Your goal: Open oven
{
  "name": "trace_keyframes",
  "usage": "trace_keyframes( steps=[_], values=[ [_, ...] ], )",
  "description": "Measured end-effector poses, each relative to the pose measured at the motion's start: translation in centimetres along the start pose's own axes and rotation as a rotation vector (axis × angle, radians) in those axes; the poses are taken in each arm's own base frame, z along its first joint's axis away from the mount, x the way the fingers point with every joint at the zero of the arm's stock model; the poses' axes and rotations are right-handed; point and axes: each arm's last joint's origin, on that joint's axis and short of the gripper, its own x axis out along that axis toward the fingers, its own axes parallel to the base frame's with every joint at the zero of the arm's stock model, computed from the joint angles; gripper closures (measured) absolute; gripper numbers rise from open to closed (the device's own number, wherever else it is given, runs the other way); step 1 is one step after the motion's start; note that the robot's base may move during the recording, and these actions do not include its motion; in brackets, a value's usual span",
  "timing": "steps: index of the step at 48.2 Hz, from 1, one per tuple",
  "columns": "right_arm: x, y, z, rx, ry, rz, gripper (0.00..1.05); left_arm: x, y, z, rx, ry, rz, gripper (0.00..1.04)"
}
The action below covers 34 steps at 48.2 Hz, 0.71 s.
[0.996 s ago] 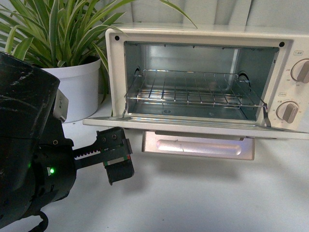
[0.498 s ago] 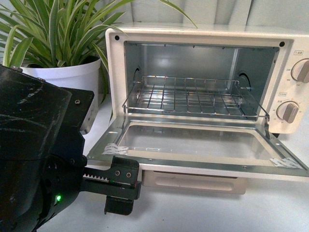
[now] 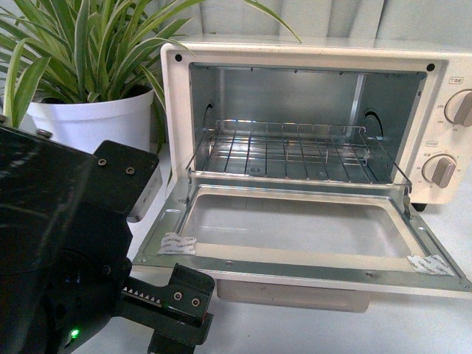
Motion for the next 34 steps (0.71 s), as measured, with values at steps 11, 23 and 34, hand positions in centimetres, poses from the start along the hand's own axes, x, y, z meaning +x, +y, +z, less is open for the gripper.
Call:
trace_keyframes(
  steps=[11, 23, 34],
  values=[
    [-1.4, -0.4, -1.2, -0.042, -0.012, 0.015, 0.09, -4.1, 1.0, 0.2, 0.041, -0.087, -0.055, 0.07],
    [-3.6, -1.7, -4.6, -0.154, -0.013, 0.029, 0.09, -9.5, 3.1, -0.3, -0.004, -0.241, -0.040, 0.07],
    [-5.5, -2.4, -7.6, -0.149, -0.018, 0.043, 0.09, -13.2, 5.3, -1.5, -0.048, -0.369, 0.057, 0.07]
  ],
)
